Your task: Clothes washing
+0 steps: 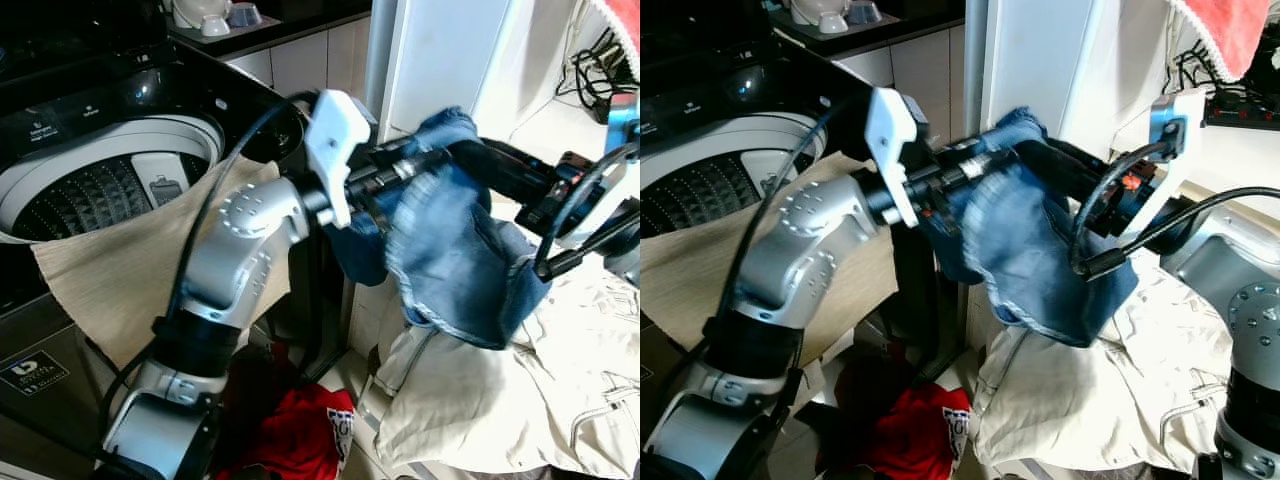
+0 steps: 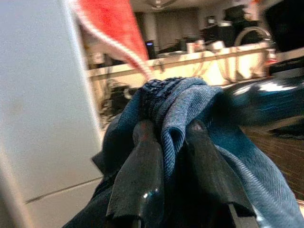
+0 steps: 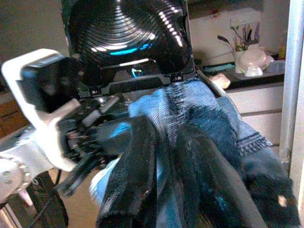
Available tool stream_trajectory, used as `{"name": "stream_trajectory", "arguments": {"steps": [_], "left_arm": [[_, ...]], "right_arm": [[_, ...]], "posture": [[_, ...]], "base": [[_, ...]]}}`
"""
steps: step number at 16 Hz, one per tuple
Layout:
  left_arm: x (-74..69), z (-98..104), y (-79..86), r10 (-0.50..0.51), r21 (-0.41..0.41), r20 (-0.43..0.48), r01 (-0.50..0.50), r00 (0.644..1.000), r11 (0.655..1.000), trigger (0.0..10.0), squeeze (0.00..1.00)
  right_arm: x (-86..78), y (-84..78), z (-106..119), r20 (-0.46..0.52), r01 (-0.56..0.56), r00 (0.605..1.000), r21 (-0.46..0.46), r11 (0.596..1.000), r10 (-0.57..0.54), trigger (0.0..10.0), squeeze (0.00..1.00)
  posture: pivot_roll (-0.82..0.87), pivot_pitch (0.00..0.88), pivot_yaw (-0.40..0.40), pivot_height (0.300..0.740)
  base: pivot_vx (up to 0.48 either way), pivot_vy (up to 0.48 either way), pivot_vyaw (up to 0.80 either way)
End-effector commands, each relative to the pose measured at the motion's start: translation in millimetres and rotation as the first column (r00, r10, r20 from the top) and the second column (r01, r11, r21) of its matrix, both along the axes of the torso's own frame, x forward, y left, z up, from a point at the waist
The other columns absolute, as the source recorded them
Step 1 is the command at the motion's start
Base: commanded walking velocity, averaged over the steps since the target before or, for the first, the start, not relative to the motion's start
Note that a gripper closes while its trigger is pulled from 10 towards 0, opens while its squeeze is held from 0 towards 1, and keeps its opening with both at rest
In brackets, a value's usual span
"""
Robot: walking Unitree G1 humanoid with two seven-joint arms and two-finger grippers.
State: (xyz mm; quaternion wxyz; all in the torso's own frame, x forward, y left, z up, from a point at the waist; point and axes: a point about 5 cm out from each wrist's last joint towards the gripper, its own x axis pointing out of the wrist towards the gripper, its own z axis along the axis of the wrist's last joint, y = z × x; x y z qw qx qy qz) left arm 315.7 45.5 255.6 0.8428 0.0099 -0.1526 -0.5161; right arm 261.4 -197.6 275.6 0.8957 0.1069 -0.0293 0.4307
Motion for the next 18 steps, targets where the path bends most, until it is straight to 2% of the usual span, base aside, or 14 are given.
{"name": "stream_trajectory", "arguments": {"steps": [1,4,5,8,9,10,11,12,13,14,15,16,17,18], "left_arm": [[4.7,7.8,6.0,0.029,-0.021,0.007,-0.029,1.000,0.999,0.0,0.00],[7.4,10.4,11.0,0.043,-0.024,0.010,-0.042,0.999,0.999,0.0,0.00],[10.2,13.0,14.8,0.069,-0.021,0.026,-0.069,0.997,0.997,0.0,0.00],[34.7,43.1,49.6,0.284,0.000,0.146,-0.287,0.948,0.958,0.0,0.00],[47.7,66.3,72.9,0.441,-0.017,0.231,-0.450,0.867,0.893,0.0,0.00],[57.1,112.0,114.4,0.647,-0.112,0.365,-0.659,0.669,0.744,0.0,0.00],[52.6,149.6,146.8,0.757,-0.194,0.497,-0.796,0.425,0.574,0.0,0.00],[48.0,164.9,159.4,0.778,-0.235,0.547,-0.834,0.311,0.499,0.0,0.00],[38.3,189.0,179.9,0.784,-0.295,0.604,-0.873,0.144,0.388,0.0,0.00],[36.7,195.1,191.7,0.768,-0.283,0.636,-0.904,0.073,0.320,0.0,0.00],[47.2,182.1,198.8,0.769,-0.167,0.626,-0.940,0.133,0.299,0.0,0.00],[64.5,151.5,207.2,0.789,0.016,0.573,-0.965,0.222,0.260,8.9,0.00],[74.5,124.6,209.0,0.798,0.158,0.506,-0.945,0.327,0.286,10.0,0.00],[86.9,66.8,212.8,0.819,0.381,0.334,-0.862,0.466,0.335,10.0,0.00]], "right_arm": [[-1.9,-0.1,10.8,0.047,-0.006,0.999,0.012,1.000,0.005,10.0,1.00],[1.2,-5.9,14.1,0.077,0.064,0.995,0.027,0.998,-0.066,10.0,1.00],[2.1,-9.6,16.6,0.090,0.083,0.992,0.058,0.995,-0.088,10.0,0.00],[-2.7,-7.8,16.0,0.104,0.067,0.992,0.051,0.996,-0.072,10.0,0.00],[-3.5,-4.6,11.9,0.096,0.058,0.994,0.029,0.998,-0.060,10.0,0.00],[-4.9,1.3,5.2,0.085,0.042,0.995,-0.003,0.999,-0.041,10.0,0.00],[-5.5,6.0,2.7,0.082,0.032,0.996,-0.007,0.999,-0.032,10.0,0.00],[-5.6,7.9,2.3,0.082,0.029,0.996,-0.004,1.000,-0.029,10.0,0.00],[-6.2,12.8,1.3,0.080,0.020,0.997,-0.008,1.000,-0.019,10.0,0.00],[-6.7,17.6,0.4,0.078,0.011,0.997,-0.011,1.000,-0.010,10.0,0.00],[-7.0,22.2,-1.7,0.072,-0.001,0.997,-0.018,1.000,0.002,10.0,0.00],[-6.8,28.3,-6.3,0.060,-0.011,0.998,-0.044,0.999,0.014,10.0,0.00],[-6.7,33.3,-10.1,0.049,-0.021,0.999,-0.068,0.997,0.024,10.0,0.00],[-6.3,47.6,-20.4,0.025,-0.038,0.999,-0.134,0.990,0.042,10.0,0.00]], "posture": [[-0.16,0.000,0.041,0.740],[-0.16,0.000,0.044,0.740],[-0.15,0.000,0.045,0.740],[-0.15,0.000,0.045,0.740],[-0.15,0.000,0.047,0.740],[-0.14,0.000,0.048,0.740],[-0.14,0.000,0.052,0.740],[-0.14,0.000,0.052,0.740],[-0.14,0.000,0.054,0.740],[-0.14,0.000,0.055,0.740],[-0.14,0.000,0.055,0.740],[-0.14,0.000,0.055,0.740],[-0.14,0.000,0.055,0.740],[-0.14,0.000,0.053,0.740]], "base": [[0.000,0.000,0.00],[0.000,0.000,0.00],[0.000,0.000,0.00],[0.000,0.000,0.00],[0.000,0.000,0.00],[0.000,0.000,0.00],[0.000,0.000,0.00],[0.000,0.000,0.00],[0.000,0.000,0.00],[0.000,0.000,0.00],[0.000,0.000,0.00],[0.000,0.000,0.00],[0.000,0.000,0.00],[0.000,0.000,0.00]]}}
